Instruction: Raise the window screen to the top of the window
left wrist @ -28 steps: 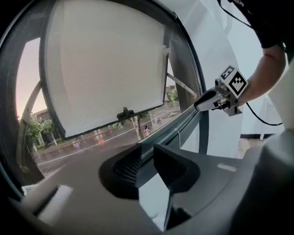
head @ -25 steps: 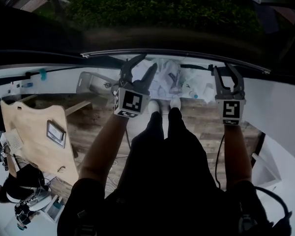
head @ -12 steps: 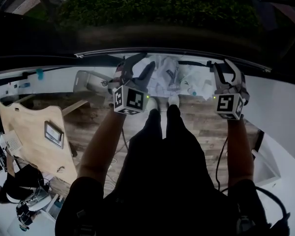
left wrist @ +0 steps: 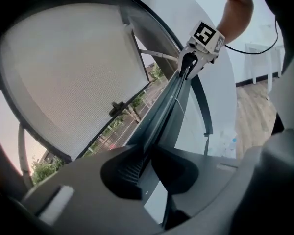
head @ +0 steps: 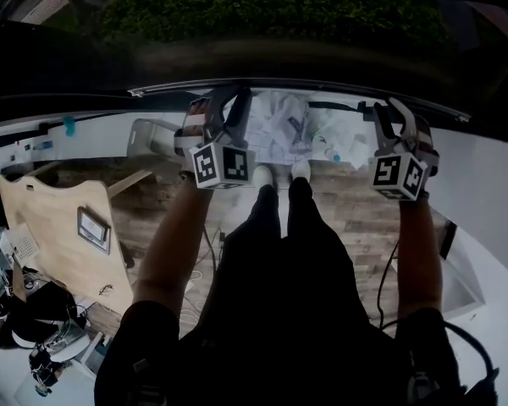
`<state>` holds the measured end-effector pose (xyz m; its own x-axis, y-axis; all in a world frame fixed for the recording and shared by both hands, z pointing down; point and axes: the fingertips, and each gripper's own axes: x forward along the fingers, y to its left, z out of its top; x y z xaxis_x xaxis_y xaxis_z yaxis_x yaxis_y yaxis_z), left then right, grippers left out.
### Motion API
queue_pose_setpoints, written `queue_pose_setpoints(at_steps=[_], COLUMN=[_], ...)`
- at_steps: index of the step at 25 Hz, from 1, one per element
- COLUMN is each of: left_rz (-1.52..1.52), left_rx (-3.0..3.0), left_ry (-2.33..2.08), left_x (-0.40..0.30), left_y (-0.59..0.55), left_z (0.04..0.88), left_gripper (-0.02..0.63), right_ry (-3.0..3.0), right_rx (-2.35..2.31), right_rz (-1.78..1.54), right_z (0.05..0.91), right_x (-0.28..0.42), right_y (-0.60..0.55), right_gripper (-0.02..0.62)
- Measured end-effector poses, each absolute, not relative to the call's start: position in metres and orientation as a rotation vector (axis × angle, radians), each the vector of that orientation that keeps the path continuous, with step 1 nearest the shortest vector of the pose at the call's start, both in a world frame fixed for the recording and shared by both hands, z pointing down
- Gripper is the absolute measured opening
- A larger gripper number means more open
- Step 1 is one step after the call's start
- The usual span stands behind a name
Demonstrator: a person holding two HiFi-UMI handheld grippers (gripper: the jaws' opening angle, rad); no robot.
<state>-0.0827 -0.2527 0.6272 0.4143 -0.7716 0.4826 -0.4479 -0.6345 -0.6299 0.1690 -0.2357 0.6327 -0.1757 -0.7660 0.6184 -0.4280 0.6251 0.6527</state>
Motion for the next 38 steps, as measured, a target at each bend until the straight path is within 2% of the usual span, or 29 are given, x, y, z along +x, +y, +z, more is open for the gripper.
queue_pose_setpoints(at_steps=[13,18,19,21,38], left_rz=[-1.25,-1.254,-1.242,-1.225,-1.28], left_rx=[-2.083,-2.071,-2.081,-2.104,-2.101], left_ry=[0.856,0.892,0.896,0.905,0.994], left_x=[-0.073,-0.076,-0.075,-0.075,-0.078], left_y=[-0.248,-0.252,-0.251,-0.25,-0.251], left_z=[0.634,0.634,0.634,0.635,0.635], left_gripper=[0.069,0.066,0.066,0.06,0.04], right_ry=[-1.812,-1.774,-1.775,-1.776,-1.788], right_rx=[0.974,0.982,0.986,0.984,0.951], right_rz=[-0.405,-0.512,-0.532,-0.537,-0.449], right_z=[0.632,0.63,0.63,0.629,0.633], right_x=[0.175,0.17,0.171,0.174,0.173], right_y=[-0.231,-0.237,-0.237,-0.237,-0.236], right_gripper=[0.103,0.101,0.099,0.051,0.041])
